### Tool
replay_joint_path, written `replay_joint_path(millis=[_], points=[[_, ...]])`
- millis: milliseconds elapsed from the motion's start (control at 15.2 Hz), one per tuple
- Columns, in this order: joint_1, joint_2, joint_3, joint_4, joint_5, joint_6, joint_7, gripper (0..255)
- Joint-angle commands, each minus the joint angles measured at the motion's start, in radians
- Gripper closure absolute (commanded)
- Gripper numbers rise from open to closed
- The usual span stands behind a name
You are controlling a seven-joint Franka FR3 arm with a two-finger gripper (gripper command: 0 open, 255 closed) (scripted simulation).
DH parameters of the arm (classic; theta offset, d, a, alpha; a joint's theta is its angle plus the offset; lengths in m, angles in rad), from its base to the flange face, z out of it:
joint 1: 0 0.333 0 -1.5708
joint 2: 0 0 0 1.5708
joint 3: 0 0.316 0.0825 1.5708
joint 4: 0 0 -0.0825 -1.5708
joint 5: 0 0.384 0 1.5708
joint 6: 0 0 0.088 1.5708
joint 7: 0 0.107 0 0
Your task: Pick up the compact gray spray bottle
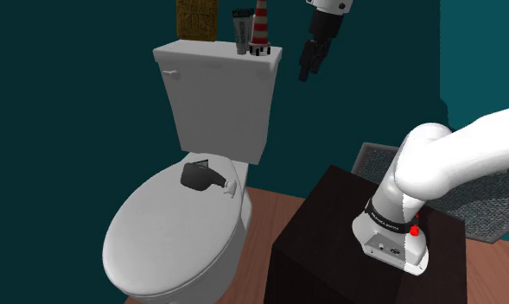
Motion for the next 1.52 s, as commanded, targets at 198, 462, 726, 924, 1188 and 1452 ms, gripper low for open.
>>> replay_joint_path(millis=[198,462,726,924,1188,1452], points=[[0.015,0.037,0.017,-0.064,0.007,0.111,-0.001,0],[0.037,0.108,0.039,-0.131,0.015,0.262,-0.003,0],[0.058,0.204,0.061,-0.176,0.021,0.416,-0.004,0],[0.073,0.292,0.078,-0.194,0.024,0.531,-0.003,0],[0.089,0.426,0.102,-0.197,0.021,0.680,0.000,0],[0.101,0.574,0.127,-0.174,0.006,0.819,0.011,0]])
